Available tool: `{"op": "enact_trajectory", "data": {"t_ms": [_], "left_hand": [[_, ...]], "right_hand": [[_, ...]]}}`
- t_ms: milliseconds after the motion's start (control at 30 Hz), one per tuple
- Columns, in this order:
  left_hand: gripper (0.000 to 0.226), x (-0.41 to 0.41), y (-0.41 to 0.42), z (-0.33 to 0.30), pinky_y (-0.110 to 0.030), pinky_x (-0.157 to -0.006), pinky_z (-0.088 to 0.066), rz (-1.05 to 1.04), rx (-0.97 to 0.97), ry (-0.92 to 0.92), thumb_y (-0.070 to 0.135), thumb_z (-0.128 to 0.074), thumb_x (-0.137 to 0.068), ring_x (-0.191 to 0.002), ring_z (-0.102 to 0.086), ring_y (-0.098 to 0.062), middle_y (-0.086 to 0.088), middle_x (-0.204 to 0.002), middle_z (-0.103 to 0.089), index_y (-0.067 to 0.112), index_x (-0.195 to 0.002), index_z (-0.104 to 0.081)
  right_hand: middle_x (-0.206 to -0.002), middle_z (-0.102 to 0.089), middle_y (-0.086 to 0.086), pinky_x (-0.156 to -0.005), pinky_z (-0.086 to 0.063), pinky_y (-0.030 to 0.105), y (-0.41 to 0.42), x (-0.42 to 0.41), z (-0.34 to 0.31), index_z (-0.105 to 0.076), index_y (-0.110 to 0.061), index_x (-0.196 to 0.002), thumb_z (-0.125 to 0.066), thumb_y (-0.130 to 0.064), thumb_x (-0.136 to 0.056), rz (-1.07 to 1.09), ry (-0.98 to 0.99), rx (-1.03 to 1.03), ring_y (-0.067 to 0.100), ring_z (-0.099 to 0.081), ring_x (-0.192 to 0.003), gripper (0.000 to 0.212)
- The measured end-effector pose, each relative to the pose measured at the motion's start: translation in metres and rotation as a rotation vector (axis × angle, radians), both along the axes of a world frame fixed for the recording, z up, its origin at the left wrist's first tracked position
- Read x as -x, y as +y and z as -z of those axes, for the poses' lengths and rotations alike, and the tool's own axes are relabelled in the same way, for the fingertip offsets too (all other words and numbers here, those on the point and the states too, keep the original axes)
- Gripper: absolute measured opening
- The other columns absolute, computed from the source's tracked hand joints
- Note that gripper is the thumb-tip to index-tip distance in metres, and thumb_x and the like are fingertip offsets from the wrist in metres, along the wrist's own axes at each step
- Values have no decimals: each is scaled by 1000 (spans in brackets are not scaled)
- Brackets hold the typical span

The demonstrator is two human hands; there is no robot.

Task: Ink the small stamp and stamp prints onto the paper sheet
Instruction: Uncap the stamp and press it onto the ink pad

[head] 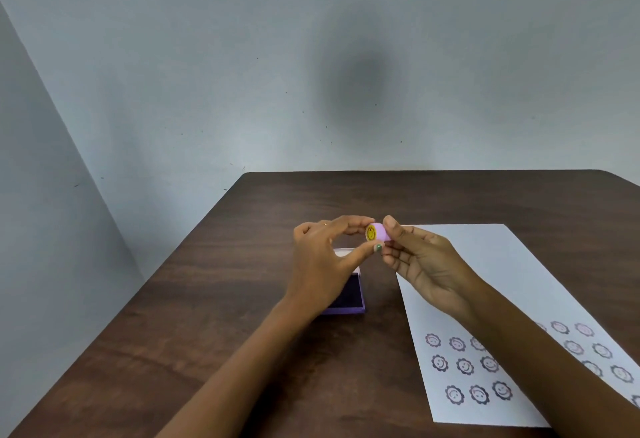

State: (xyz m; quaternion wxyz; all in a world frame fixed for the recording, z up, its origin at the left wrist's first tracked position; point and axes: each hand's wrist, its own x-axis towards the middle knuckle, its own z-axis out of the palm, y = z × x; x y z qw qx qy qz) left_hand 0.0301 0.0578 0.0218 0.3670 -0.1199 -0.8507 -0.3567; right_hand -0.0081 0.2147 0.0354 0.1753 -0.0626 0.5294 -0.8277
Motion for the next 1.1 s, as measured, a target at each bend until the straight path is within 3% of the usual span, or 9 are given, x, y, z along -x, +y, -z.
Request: {"op": "enact_trajectory", "data": {"t_ms": [300, 467, 600, 667, 800, 933, 1100], "left_hand": [[26, -2, 3, -1, -16, -103, -9, -130, 16, 37, 44, -68, -79, -100, -52, 11, 29, -95, -62, 33, -102, -71], [27, -3, 5, -4, -28, -104, -16, -114, -34, 7, 52, -62, -78, -102, -55, 11, 34, -95, -62, 40, -101, -69], [21, -1, 4, -5, -42, -108, -27, -68, -201, -38, 51, -65, -76, -99, -59, 10, 34, -86, -65, 44, -96, -68], [22, 1, 1, -5, -38, -107, -26, -92, -209, -50, 52, -65, -76, -99, -59, 10, 32, -86, -66, 43, -96, -69], [23, 0, 5, 3, -28, -98, -14, -144, 126, -129, 58, -59, -80, -97, -51, 11, 31, -92, -67, 44, -96, -68], [29, 3, 11, 13, -37, -105, -8, -148, 421, -244, 59, -53, -84, -106, -48, 0, 23, -107, -69, 40, -101, -68], [42, 5, 8, 14, -36, -102, -8, -130, 495, -339, 66, -48, -83, -119, -42, -5, 19, -118, -63, 42, -114, -63]], "right_hand": [[-74, -74, 7, -57, -57, 19, -3, 2, 4, -70, -7, -83, -68, -14, -65, -2, -75, 168, 13, -70, -65, 20], [-80, -75, 8, -59, -57, 20, -2, 2, 2, -69, -6, -91, -67, -10, -63, 15, -10, 164, 16, -72, -72, 29], [-92, -73, 10, -69, -59, 22, 2, 4, -1, -65, -4, -98, -65, -1, -72, 62, 88, 156, 17, -72, -81, 26], [-91, -72, 7, -68, -58, 20, 5, 5, -4, -66, -5, -99, -66, -4, -74, 193, 170, 61, 17, -71, -81, 24], [-87, -72, 3, -63, -55, 15, 15, 14, -2, -67, -11, -96, -76, -18, -69, 519, 281, -191, 15, -70, -80, 29], [-86, -70, 2, -63, -51, 16, 20, 23, 5, -68, -11, -96, -79, -19, -68, 619, 241, -256, 12, -67, -76, 31], [-76, -68, -7, -55, -46, 10, 18, 25, 11, -68, -14, -90, -79, -20, -68, 609, 268, -309, 8, -65, -71, 26]]}}
